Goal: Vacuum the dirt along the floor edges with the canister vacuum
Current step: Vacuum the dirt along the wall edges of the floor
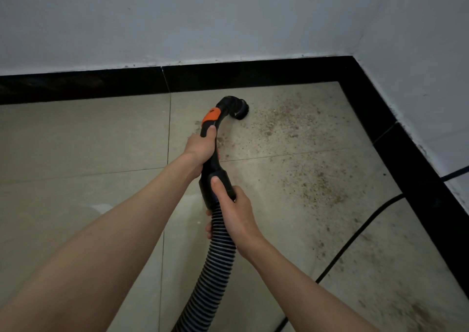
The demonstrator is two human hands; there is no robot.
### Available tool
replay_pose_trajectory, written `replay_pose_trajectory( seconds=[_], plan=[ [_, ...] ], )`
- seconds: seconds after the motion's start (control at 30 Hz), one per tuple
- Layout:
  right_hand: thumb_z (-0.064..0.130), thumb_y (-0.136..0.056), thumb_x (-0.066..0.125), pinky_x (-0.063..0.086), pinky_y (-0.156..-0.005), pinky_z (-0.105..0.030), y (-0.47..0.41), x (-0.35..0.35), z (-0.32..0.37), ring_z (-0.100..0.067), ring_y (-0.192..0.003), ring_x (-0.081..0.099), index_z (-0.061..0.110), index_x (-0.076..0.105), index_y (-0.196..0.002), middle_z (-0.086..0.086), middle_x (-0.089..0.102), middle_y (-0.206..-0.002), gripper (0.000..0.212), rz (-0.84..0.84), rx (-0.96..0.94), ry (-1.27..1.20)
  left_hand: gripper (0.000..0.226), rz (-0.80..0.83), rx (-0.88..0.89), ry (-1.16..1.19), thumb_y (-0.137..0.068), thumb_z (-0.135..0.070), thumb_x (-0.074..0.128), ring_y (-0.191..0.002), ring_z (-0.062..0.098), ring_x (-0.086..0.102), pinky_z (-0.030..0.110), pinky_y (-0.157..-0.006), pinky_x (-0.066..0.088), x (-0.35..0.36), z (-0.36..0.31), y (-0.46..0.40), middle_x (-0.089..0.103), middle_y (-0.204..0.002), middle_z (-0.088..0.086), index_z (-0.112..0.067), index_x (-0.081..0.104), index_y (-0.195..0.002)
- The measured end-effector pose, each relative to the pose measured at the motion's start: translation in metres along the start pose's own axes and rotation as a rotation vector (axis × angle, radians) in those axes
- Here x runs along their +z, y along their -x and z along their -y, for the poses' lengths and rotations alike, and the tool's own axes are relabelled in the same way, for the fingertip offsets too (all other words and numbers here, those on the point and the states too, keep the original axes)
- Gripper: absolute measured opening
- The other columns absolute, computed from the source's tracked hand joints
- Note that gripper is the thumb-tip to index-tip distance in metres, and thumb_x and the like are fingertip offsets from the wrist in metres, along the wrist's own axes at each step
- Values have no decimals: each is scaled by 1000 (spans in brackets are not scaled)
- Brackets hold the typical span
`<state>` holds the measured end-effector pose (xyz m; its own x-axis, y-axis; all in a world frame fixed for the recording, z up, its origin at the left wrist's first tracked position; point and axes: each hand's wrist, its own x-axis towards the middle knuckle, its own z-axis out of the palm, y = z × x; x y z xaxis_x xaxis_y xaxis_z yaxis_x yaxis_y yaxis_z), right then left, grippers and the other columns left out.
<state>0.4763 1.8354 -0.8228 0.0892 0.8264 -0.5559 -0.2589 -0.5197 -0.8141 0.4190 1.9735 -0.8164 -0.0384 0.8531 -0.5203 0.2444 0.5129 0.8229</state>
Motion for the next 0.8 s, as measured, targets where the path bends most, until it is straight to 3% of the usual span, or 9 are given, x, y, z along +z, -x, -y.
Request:
replay_pose_trajectory(
  seconds=[0.3,0.43,0.63,0.8],
  plan=[
    [49,-92,57,51,-44,-30,-6,-11,3,-20,-40,56,16,53,-88,-13,55,-78,34,-51,-62,50,35,35,-1,-10,-99,-41,41,-57,16,51,27,-58,48,15,-6,-3,54,-68,4,-9,52,-90],
    [51,-92,57,51,-43,-29,-9,-1,9,-20,-41,57,17,53,-89,-11,58,-82,34,13,-51,109,38,-26,-12,-4,-97,-45,41,-73,21,55,37,-81,51,-8,-3,-10,56,-80,8,-8,52,-99],
    [51,-93,56,50,-41,-27,-9,26,15,-19,-42,58,18,51,-89,-11,59,-79,33,127,-19,197,37,-126,-45,64,-98,-43,41,-83,24,57,42,-91,52,-55,6,-13,57,-88,10,-7,47,-103],
    [48,-93,56,50,-44,-29,0,42,11,-19,-42,57,13,51,-90,-10,56,-73,35,168,-15,242,33,-162,-84,167,-99,-40,41,-65,19,55,37,-80,51,-77,17,1,55,-74,7,-8,46,-93]
  ],
)
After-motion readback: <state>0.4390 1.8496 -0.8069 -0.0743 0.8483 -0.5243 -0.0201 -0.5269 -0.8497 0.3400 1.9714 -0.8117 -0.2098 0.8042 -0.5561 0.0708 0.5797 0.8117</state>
